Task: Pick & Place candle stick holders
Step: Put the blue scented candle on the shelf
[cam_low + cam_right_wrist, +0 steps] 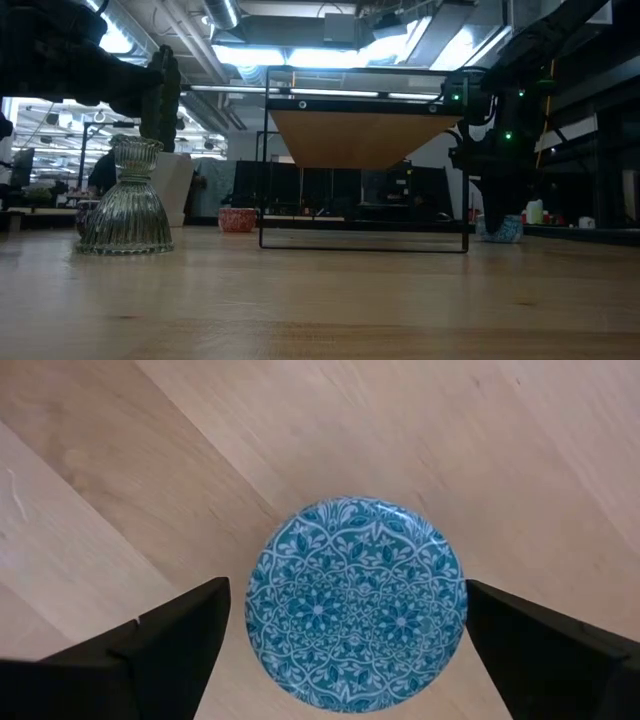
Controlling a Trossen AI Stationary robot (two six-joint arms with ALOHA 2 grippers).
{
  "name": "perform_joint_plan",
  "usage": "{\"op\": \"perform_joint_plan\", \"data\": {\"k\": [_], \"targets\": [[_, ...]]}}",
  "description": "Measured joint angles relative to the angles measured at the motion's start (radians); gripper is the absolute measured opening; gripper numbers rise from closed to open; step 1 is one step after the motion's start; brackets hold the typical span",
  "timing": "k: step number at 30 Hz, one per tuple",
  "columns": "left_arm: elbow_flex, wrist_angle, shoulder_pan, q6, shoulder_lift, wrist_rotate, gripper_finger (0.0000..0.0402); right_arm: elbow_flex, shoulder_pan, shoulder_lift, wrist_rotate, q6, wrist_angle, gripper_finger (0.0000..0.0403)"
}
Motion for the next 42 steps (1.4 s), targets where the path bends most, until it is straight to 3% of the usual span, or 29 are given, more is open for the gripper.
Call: {"op": "perform_joint_plan", "data": {"k": [42], "targets": [[0.0,0.0,0.0,0.0,0.0,0.0,0.0006,0.0,0.0,-0.001,0.003,0.001,0.0,0.0313]]}}
